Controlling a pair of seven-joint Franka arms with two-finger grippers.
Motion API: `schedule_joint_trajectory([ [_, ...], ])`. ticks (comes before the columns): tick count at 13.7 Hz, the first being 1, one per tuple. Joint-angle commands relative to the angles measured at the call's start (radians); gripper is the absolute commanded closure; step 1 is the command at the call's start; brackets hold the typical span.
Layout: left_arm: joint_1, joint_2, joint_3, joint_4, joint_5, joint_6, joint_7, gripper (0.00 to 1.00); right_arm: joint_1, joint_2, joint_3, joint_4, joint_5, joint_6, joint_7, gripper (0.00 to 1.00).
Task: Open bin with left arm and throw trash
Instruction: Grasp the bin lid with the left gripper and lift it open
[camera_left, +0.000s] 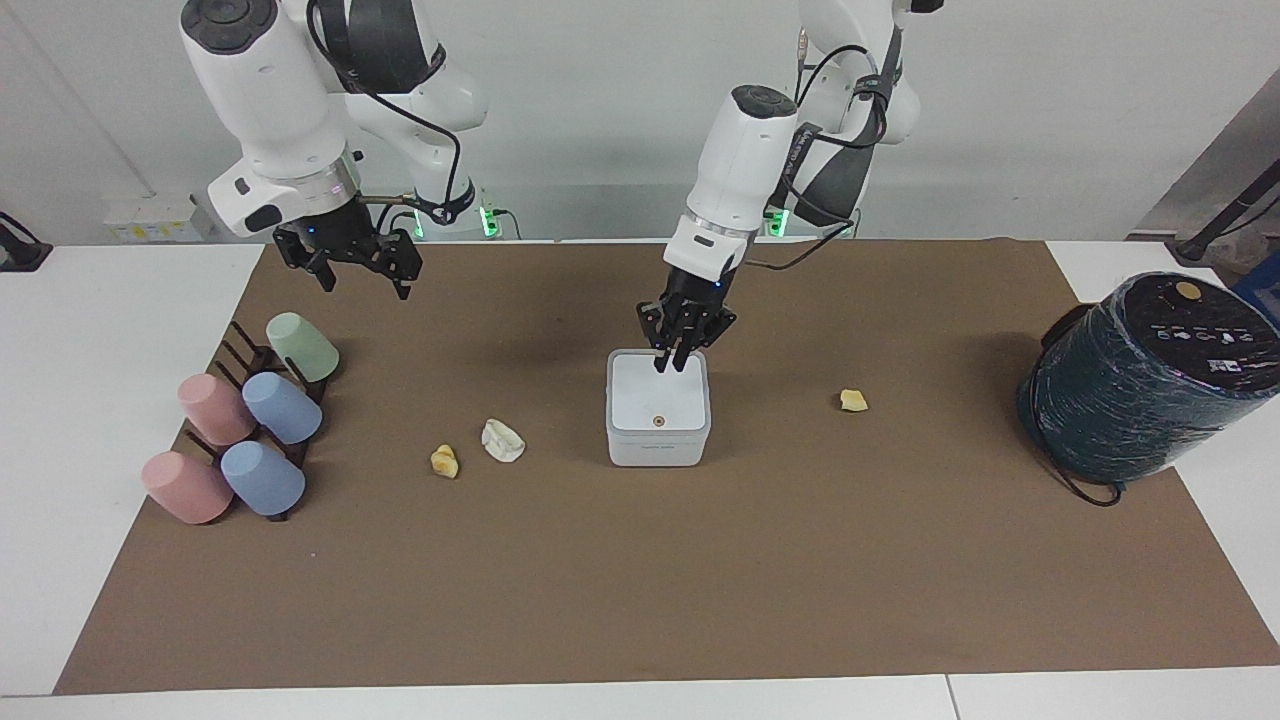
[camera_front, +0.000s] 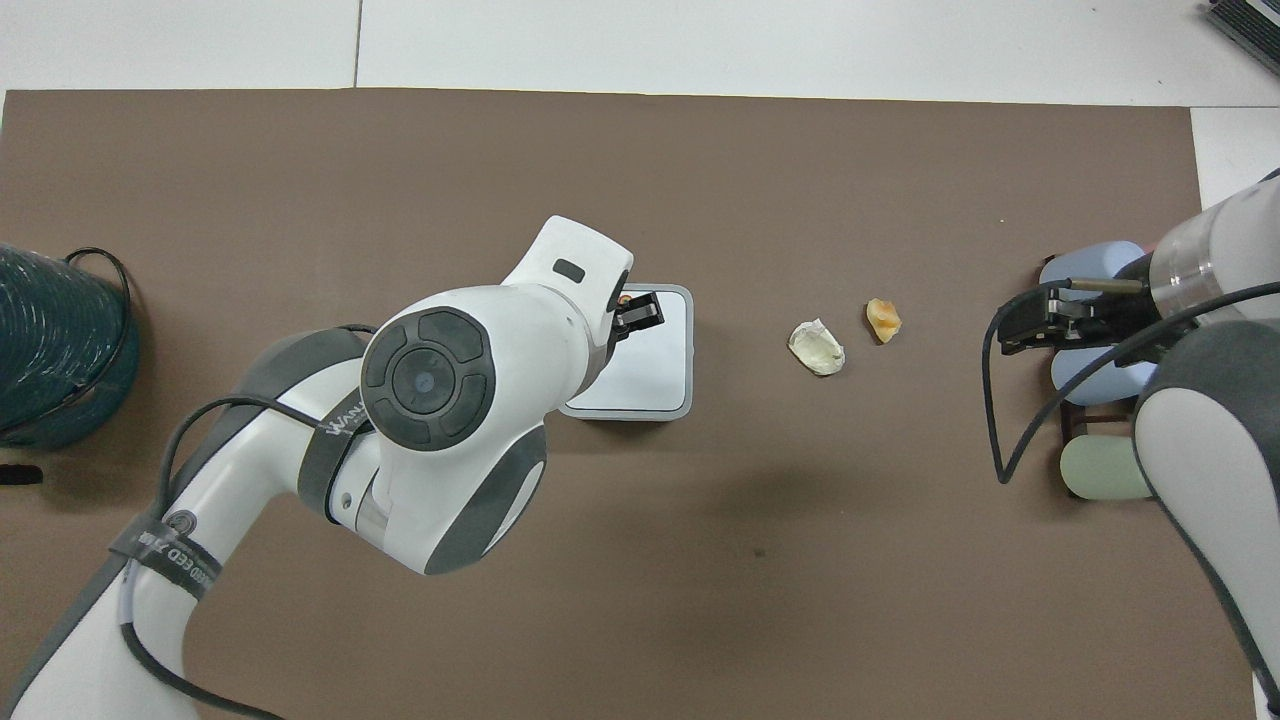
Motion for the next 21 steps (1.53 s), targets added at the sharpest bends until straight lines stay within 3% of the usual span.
schedule_joint_trajectory([
  [1, -0.012, 0.008, 0.012, -0.045, -0.011, 0.08, -0.01, 0.94, -0.018, -0.023, 0.01, -0.021, 0.002, -0.001, -0.026, 0.0],
  [5, -0.012, 0.032, 0.012, -0.045, -0.011, 0.107, -0.01, 0.94, -0.018, -0.023, 0.01, -0.023, 0.002, -0.001, -0.026, 0.0],
  [9, -0.014, 0.104, 0.012, -0.042, -0.011, 0.185, -0.012, 0.94, -0.018, -0.023, 0.01, -0.021, 0.002, -0.001, -0.026, 0.0],
  [21, -0.038, 0.169, 0.012, -0.045, -0.011, 0.201, -0.004, 0.94, -0.018, -0.023, 0.01, -0.023, 0.002, -0.001, -0.026, 0.0],
])
